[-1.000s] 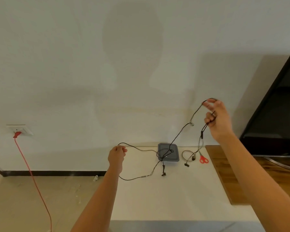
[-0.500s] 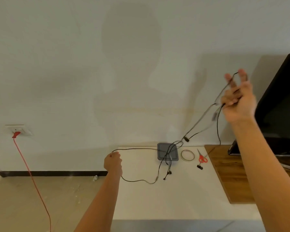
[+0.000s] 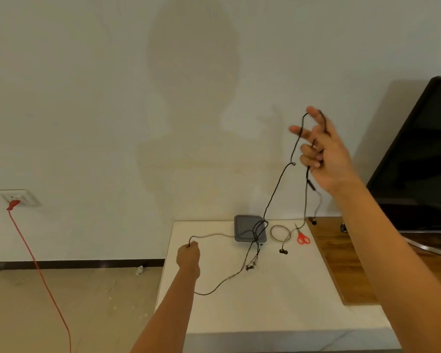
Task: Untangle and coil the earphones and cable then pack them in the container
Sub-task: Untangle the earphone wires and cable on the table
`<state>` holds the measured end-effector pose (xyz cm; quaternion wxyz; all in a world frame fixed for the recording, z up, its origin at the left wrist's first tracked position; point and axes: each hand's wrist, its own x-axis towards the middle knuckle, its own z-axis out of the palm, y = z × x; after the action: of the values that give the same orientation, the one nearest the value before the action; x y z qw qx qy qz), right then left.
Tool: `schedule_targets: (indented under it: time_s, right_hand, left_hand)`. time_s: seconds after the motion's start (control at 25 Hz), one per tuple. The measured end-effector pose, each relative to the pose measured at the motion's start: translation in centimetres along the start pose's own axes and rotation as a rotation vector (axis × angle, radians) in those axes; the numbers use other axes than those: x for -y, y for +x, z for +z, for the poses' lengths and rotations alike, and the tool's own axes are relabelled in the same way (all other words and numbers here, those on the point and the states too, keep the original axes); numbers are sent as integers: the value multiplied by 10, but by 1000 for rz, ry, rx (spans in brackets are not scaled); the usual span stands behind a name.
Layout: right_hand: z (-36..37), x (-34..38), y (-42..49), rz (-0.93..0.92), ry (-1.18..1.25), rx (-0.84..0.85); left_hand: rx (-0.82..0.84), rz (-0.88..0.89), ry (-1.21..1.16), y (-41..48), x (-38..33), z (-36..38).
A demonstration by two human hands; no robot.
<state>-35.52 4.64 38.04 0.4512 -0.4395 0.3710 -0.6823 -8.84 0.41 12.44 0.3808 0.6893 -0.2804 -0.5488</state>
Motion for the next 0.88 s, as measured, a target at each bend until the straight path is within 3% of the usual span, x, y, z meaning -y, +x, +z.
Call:
schedule_targets:
  time_s: [0.2, 0.28, 0.44, 0.6, 0.76, 0.88]
  right_hand:
    - [7, -27, -6, 92, -221, 69]
    - [7, -34, -7, 116, -241, 89]
    - [7, -42, -7, 136, -254, 115]
    - [11, -45, -8, 100, -242, 155]
    - [12, -47, -9, -2, -231, 231]
    - [-8, -54, -6, -121, -503, 143]
  left_hand:
    - [12, 17, 226, -10, 10, 20]
    - [50, 46, 466, -15, 14, 27]
    - [440, 531, 664, -25, 18, 50]
    - [653, 547, 622, -31, 18, 77]
    - [650, 551, 538, -35, 18, 93]
    - [614, 562, 451, -33, 13, 93]
